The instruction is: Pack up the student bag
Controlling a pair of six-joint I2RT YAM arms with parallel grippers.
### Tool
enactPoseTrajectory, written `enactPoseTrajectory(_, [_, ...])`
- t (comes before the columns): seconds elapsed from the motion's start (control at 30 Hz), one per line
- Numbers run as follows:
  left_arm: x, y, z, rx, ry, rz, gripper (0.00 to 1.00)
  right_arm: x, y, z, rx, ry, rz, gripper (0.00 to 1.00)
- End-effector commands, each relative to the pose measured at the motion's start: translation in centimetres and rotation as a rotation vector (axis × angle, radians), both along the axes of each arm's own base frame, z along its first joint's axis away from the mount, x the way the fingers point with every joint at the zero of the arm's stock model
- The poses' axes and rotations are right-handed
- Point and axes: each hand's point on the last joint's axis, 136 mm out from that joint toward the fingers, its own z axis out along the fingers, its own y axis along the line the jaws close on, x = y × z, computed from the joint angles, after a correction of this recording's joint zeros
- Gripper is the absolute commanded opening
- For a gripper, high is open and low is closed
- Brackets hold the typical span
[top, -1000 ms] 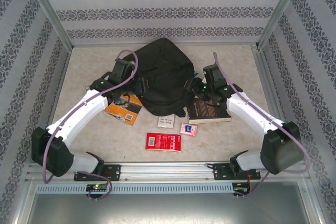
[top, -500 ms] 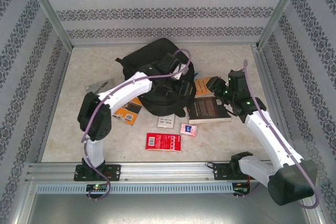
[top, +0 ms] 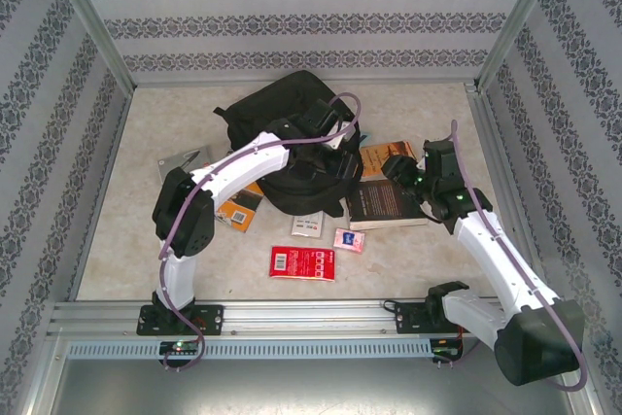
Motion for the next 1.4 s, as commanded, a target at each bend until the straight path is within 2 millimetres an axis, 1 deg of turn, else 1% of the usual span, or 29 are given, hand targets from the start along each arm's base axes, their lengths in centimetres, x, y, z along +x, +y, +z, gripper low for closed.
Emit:
enactPoseTrajectory(0.0, [0.7, 0.1, 0.9, 0.011, -0.022, 0.015, 0.43, -0.2, 1.0, -0.1, 0.01, -0.013, 0.05, 0.5])
enactPoseTrajectory(0.17, [1.1, 0.1, 1.2, 0.02, -0.032, 0.021, 0.42, -0.3, 2.0, -0.1, 0.004, -0.021, 0.081, 0.48])
enactPoseTrajectory(0.27, [1.2, 0.2, 0.9, 0.028, -0.03, 0.024, 0.38, -0.3, 2.5, -0.1, -0.001, -0.019, 0.096, 0.48])
enactPoseTrajectory(0.33, [1.3, 0.2, 0.4, 0.036, -0.024, 0.023, 0.35, -0.2, 2.8, 0.0, -0.004, -0.02, 0.105, 0.47])
enactPoseTrajectory(0.57, [1.5, 0.2, -1.3, 0.065, -0.003, 0.024, 0.36, -0.2, 3.3, 0.1, -0.004, -0.023, 0.118, 0.46])
enactPoseTrajectory(0.63, [1.7, 0.3, -1.6, 0.074, -0.004, 0.026, 0.31, -0.2, 3.5, 0.0, -0.007, -0.023, 0.126, 0.45])
enactPoseTrajectory(0.7, [1.9, 0.5, -1.6, 0.074, -0.003, 0.032, 0.2, -0.2, 3.8, -0.1, -0.009, -0.022, 0.137, 0.43])
enactPoseTrajectory(0.8, [2.2, 0.5, -0.4, 0.031, -0.003, 0.038, 0.0, -0.2, 4.7, -0.3, -0.016, -0.014, 0.171, 0.43])
enactPoseTrajectory(0.97, [2.2, 0.1, 2.9, -0.075, -0.007, 0.036, 0.0, -0.1, 7.1, -0.5, -0.016, -0.003, 0.235, 0.43])
enactPoseTrajectory(1.03, [2.1, -0.1, 4.3, -0.127, 0.002, 0.035, 0.0, 0.3, 8.5, -0.5, 0.009, -0.002, 0.256, 0.44])
enactPoseTrajectory(1.07, [2.0, -0.1, 4.8, -0.145, 0.005, 0.037, 0.0, 0.5, 9.2, -0.4, 0.019, -0.001, 0.267, 0.46])
enactPoseTrajectory(1.13, [2.0, -0.2, 5.9, -0.185, 0.011, 0.044, 0.0, 1.0, 10.9, -0.1, 0.044, -0.001, 0.294, 0.57])
enactPoseTrajectory(1.23, [1.8, -0.4, 6.9, -0.224, 0.023, 0.045, 0.0, 2.0, 13.4, 0.4, 0.075, -0.003, 0.332, 0.71])
enactPoseTrajectory(1.3, [1.8, -0.4, 7.4, -0.244, 0.035, 0.051, 0.0, 2.7, 14.6, 0.6, 0.068, -0.009, 0.349, 0.73])
enactPoseTrajectory(1.37, [1.9, -0.2, 7.9, -0.266, 0.043, 0.062, 0.0, 3.5, 14.9, -0.1, 0.024, -0.01, 0.334, 0.7])
